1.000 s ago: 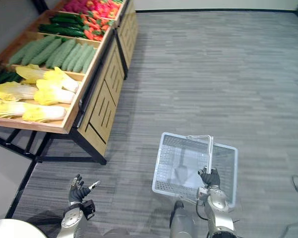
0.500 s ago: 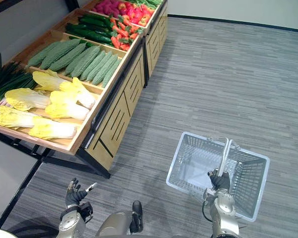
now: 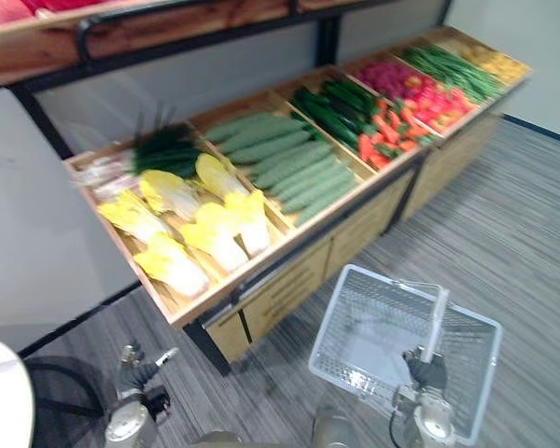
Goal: Pick vegetable in the basket
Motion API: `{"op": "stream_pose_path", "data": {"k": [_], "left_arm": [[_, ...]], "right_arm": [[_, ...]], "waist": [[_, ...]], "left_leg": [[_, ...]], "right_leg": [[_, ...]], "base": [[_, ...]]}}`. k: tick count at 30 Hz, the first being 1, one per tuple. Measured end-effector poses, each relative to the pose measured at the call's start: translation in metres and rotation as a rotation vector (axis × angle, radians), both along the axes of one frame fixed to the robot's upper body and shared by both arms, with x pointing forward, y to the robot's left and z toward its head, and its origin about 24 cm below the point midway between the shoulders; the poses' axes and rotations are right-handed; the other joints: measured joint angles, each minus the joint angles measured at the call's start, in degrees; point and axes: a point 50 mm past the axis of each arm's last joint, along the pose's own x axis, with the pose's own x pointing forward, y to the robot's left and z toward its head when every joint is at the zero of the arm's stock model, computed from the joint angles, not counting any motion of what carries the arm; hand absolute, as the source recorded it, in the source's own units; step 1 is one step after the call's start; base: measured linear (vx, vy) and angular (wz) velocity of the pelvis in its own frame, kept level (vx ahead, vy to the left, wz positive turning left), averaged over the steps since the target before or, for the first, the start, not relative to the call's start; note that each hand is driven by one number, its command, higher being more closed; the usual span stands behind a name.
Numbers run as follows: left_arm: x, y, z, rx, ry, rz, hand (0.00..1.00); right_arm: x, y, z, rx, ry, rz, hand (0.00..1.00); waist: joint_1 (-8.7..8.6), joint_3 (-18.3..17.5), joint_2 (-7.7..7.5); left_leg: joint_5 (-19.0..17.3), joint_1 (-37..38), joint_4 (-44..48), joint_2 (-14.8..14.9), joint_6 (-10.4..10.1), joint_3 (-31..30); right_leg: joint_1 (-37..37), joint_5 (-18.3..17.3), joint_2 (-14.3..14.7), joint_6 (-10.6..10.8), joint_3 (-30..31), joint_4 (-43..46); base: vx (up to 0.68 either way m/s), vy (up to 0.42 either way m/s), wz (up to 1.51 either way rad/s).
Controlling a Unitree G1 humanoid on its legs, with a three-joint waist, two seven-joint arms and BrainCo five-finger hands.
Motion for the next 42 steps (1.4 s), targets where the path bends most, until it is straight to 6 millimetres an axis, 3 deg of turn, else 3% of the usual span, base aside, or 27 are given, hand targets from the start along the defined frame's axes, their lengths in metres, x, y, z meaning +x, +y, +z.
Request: {"op": "stream_pose_path", "data": {"k": [2, 4, 6, 9, 10, 14, 16, 19, 20, 22, 23, 26, 27, 30, 34, 42], "left_arm": [[0.003, -0.006, 0.000, -0.012, -0.006, -0.038, 0.00], [0.005, -0.006, 0.001, -0.014, -0.015, -0.042, 0.00], [0.007, -0.007, 0.002, -0.016, -0.020, -0.049, 0.00], [0.012, -0.007, 0.004, -0.012, -0.033, -0.054, 0.00], [0.015, -0.008, 0.005, -0.011, -0.040, -0.063, 0.00], [0.011, -0.007, 0.000, 0.001, -0.005, -0.086, 0.00], [0.012, -0.013, -0.001, -0.002, -0.003, -0.122, 0.00], [0.016, -0.014, 0.004, 0.011, -0.026, -0.146, 0.00], [0.017, -0.013, 0.005, 0.016, -0.031, -0.147, 0.00], [0.018, -0.012, 0.007, 0.020, -0.039, -0.145, 0.00], [0.018, -0.008, 0.008, 0.031, -0.039, -0.138, 0.00], [0.021, -0.004, 0.011, 0.040, -0.055, -0.122, 0.00], [0.021, -0.006, 0.012, 0.025, -0.063, -0.101, 0.00], [0.024, -0.010, 0.021, 0.018, -0.112, -0.080, 0.00], [0.044, -0.006, 0.057, 0.060, -0.283, -0.056, 0.00], [0.069, -0.005, 0.121, 0.204, -0.540, -0.054, 0.00]], "right_arm": [[0.000, 0.000, 0.004, 0.009, -0.029, -0.012, 1.00], [-0.005, 0.001, 0.004, 0.030, -0.052, -0.050, 1.00], [-0.014, -0.002, 0.002, 0.042, -0.063, -0.120, 1.00], [-0.021, -0.009, 0.001, 0.071, -0.081, -0.218, 1.00], [-0.022, -0.009, -0.001, 0.094, -0.084, -0.240, 1.00], [-0.020, -0.002, -0.016, 0.141, -0.035, -0.247, 1.00], [-0.024, 0.000, -0.023, 0.155, 0.000, -0.260, 1.00], [-0.032, -0.001, -0.030, 0.161, 0.040, -0.292, 1.00], [-0.038, -0.004, -0.031, 0.163, 0.051, -0.313, 1.00], [-0.041, -0.006, -0.031, 0.162, 0.054, -0.337, 1.00], [-0.042, -0.007, -0.031, 0.159, 0.057, -0.349, 1.00], [-0.051, -0.009, -0.033, 0.162, 0.069, -0.383, 1.00], [-0.056, -0.012, -0.033, 0.164, 0.071, -0.412, 1.00], [-0.056, -0.013, -0.032, 0.161, 0.067, -0.418, 1.00], [-0.065, -0.021, -0.029, 0.151, 0.052, -0.459, 1.00], [-0.072, -0.021, -0.028, 0.154, 0.052, -0.468, 1.00]], "waist": [[0.39, 0.08, 0.82], [0.42, 0.24, 0.73], [0.26, 0.21, 0.51], [-0.06, 0.05, 0.51], [-0.68, -0.16, 0.38], [-0.76, 1.04, -1.45], [-1.02, 1.52, -2.16], [-1.58, 2.06, -3.29], [-2.03, 2.00, -3.05], [-2.71, 1.88, -2.79], [-2.79, 2.13, -3.37], [-2.82, 1.50, -4.47], [-2.52, 1.46, -3.34], [-2.18, 0.74, -2.64], [-2.23, -0.05, -1.85], [-2.20, -0.08, -2.27]], "left_leg": [[4.26, -3.80, 7.46, 3.50, -3.07, 6.01], [8.75, -7.21, 13.67, 8.43, -2.72, 14.31], [7.03, -7.73, 11.82, 12.29, -0.42, 24.68], [6.73, -6.86, -1.52, 12.80, 0.71, 36.95], [6.41, -5.60, -6.39, 10.97, 1.37, 38.25], [6.88, -2.14, -11.13, 8.25, 2.41, 38.75], [6.82, 1.92, -14.64, 6.54, 2.39, 38.83], [5.52, 4.60, -15.45, 4.66, 2.86, 37.71], [5.05, 5.24, -15.59, 4.52, 3.07, 35.68], [5.14, 5.00, -15.61, 4.54, 2.94, 34.28], [5.16, 4.59, -15.33, 4.58, 2.83, 33.36], [3.24, 1.91, -11.04, 5.62, 0.10, 29.61], [3.27, 1.96, -10.43, 7.04, -0.29, 29.19], [4.47, 4.35, -14.48, 8.60, -2.21, 29.41], [5.93, 4.77, -17.36, 8.38, -2.57, 28.96], [8.61, 6.04, -21.81, 6.44, -1.58, 27.49]], "right_leg": [[3.86, -1.05, 0.44, -1.63, -4.48, -1.71], [8.71, -1.32, 0.56, -2.64, -8.28, -5.30], [12.37, -1.80, 0.04, -3.36, -12.60, -8.41], [12.16, -3.13, -1.20, -2.86, -16.37, -8.57], [11.33, -3.16, -1.81, -2.19, -16.88, -8.49], [11.49, -3.12, -3.30, -1.90, -15.34, -6.12], [8.43, -3.31, -5.16, -1.35, -13.04, 5.08], [2.25, 0.61, -8.35, 3.24, -8.96, 21.90], [0.56, 0.44, -8.10, 2.97, -7.14, 24.62], [0.04, -3.16, -7.10, 2.28, -5.18, 21.87], [-0.70, -4.63, -6.46, 1.72, -3.69, 17.87], [1.86, -4.35, -4.05, 1.54, -0.32, 2.57], [3.04, -3.89, -2.85, 0.62, -1.16, 0.99], [5.49, -3.43, -0.67, -0.11, -1.66, -1.65], [6.54, -2.66, -0.45, -0.85, -2.70, -4.61], [9.55, 0.07, -1.32, -0.40, -3.80, -10.49]], "base": [[0.28, -0.278, 0.92], [0.20, -0.203, 0.94], [0.14, -0.140, 1.07], [0.12, 0.011, 0.80], [0.12, 0.053, 0.67], [0.10, 0.025, 0.09], [0.06, 0.038, 0.05], [0.04, 0.013, 0.24], [0.11, -0.020, 0.49], [0.14, -0.061, 0.58], [0.15, -0.144, 0.63], [0.15, -0.186, 0.51], [0.22, -0.234, 0.27], [0.12, -0.133, -0.07], [0.05, -0.035, 0.07], [-0.01, 0.025, 0.12]]}}
